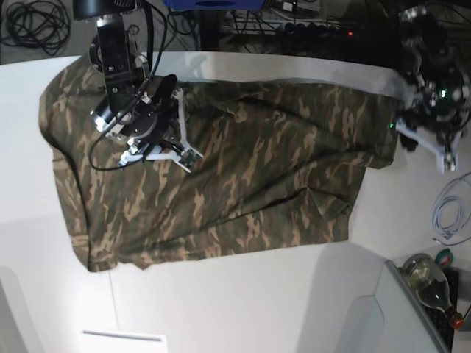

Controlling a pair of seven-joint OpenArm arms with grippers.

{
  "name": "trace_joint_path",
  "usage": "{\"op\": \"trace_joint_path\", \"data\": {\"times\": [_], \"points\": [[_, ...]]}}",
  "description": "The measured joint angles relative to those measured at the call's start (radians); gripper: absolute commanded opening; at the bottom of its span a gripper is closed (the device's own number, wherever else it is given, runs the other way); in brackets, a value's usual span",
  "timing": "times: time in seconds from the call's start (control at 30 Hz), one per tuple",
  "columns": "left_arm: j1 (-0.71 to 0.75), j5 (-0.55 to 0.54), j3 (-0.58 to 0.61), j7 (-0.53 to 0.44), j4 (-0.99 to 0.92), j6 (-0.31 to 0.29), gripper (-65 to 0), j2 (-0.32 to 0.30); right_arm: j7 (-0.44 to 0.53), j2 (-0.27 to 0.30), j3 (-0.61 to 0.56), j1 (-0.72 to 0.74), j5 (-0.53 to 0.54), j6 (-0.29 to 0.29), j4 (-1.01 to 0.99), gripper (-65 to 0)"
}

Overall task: Layout the t-shirt on the table in an organized manner, then fold the t-shirt properly
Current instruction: 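Hold the shirt with both grippers and pull its edge taut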

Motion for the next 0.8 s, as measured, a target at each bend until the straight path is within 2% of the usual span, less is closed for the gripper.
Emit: {"op": "trace_joint_path", "data": {"times": [0.07, 0.17, 0.27, 0.33, 0.47, 0.6, 0.8], "points": [[0.082, -0.064, -0.047, -0.080, -0.018, -0.057, -25.3, 0.019, 0.001, 0.001, 0.000, -0.025, -0.001, 0.000, 0.030, -44.3], [0.161, -0.269, -0.171, -0.164, -0.120, -0.158, -25.3, 0.063, 0.066, 0.003, 0.002, -0.060, 0.000, 0.000, 0.052, -44.3], [0.177, -0.409, -0.261, -0.207, -0.259, -0.214, -25.3, 0.049, 0.099, 0.003, 0.002, -0.080, -0.002, 0.000, 0.052, -44.3], [0.162, -0.410, -0.276, -0.237, -0.332, -0.242, -25.3, 0.039, 0.099, 0.000, 0.002, -0.081, 0.000, 0.000, 0.050, -44.3], [0.115, -0.370, -0.258, -0.277, -0.386, -0.281, -25.3, 0.063, 0.106, 0.001, 0.000, -0.079, 0.000, 0.000, 0.050, -44.3], [0.082, -0.344, -0.264, -0.279, -0.400, -0.275, -25.3, 0.056, 0.110, 0.000, 0.002, -0.083, 0.000, 0.000, 0.051, -44.3], [0.013, -0.362, -0.263, -0.299, -0.487, -0.282, -25.3, 0.047, 0.113, 0.001, 0.002, -0.100, -0.001, 0.000, 0.052, -44.3]]}}
